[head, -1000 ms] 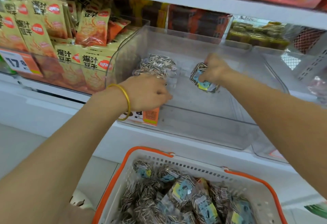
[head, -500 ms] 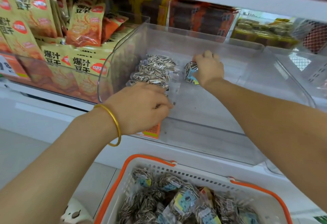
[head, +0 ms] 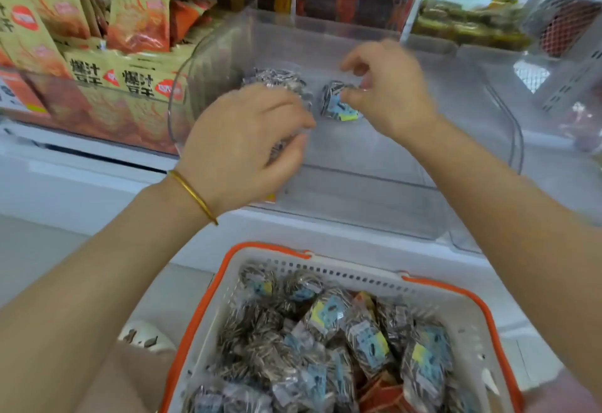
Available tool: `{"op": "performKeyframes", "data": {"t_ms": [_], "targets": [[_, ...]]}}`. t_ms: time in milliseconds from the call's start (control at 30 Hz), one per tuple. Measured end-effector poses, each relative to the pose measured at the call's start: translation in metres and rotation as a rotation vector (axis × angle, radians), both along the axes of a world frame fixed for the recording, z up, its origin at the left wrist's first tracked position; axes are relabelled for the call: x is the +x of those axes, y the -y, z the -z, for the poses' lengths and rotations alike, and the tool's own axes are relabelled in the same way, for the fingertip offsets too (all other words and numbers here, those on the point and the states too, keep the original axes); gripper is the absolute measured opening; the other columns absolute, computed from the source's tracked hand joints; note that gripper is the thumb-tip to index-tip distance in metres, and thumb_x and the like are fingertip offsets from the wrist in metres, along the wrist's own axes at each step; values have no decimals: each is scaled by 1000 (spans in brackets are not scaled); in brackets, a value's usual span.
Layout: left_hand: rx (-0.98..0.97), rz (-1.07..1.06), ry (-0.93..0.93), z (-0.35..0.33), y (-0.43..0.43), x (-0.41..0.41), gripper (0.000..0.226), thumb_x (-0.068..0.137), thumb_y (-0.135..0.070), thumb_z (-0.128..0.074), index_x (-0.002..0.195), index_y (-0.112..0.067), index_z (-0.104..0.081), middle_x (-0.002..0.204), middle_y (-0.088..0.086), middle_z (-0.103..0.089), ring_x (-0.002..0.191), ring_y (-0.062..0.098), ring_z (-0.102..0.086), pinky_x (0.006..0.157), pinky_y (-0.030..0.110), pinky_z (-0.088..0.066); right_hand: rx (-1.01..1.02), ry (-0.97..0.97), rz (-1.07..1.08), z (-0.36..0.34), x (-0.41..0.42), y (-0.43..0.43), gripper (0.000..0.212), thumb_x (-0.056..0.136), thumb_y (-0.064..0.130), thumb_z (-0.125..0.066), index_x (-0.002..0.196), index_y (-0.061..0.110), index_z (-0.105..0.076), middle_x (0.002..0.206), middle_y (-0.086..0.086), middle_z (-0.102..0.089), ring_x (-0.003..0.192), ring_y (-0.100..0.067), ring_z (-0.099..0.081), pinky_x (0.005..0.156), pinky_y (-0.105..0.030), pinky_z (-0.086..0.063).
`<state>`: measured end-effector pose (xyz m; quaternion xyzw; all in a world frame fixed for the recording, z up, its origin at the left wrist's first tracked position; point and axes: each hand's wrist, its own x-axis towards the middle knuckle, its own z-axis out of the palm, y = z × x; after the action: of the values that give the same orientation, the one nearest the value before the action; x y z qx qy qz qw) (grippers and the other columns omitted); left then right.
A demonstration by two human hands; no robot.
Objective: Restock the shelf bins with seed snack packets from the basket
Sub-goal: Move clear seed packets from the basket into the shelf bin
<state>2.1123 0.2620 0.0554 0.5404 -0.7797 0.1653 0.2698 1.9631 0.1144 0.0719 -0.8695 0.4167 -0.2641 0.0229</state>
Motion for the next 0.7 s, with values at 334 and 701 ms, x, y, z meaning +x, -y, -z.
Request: {"op": "performKeyframes", "data": {"t_ms": [334,701], "targets": [[591,118,145,98,-67,-53,36,85,-30,-36,97,-23,-68,93,-2,-66,85,22,-63,61,34,-53,748,-239,-54,173,-122,-126,18,90,11,-56,107,14,-61,99,-2,-65,92,-19,-61,81,-33,-50],[1364,22,495,209,-78,-74,71,89,-22,-56,147,-27,-14,153,8,-14,135,32,-24,103,43,-38,846,-578,146,289,-143,-137,42,85,9,-62,122,4,-44,111,-13,-56,98,-30,-58,79,-38,-51]]}}
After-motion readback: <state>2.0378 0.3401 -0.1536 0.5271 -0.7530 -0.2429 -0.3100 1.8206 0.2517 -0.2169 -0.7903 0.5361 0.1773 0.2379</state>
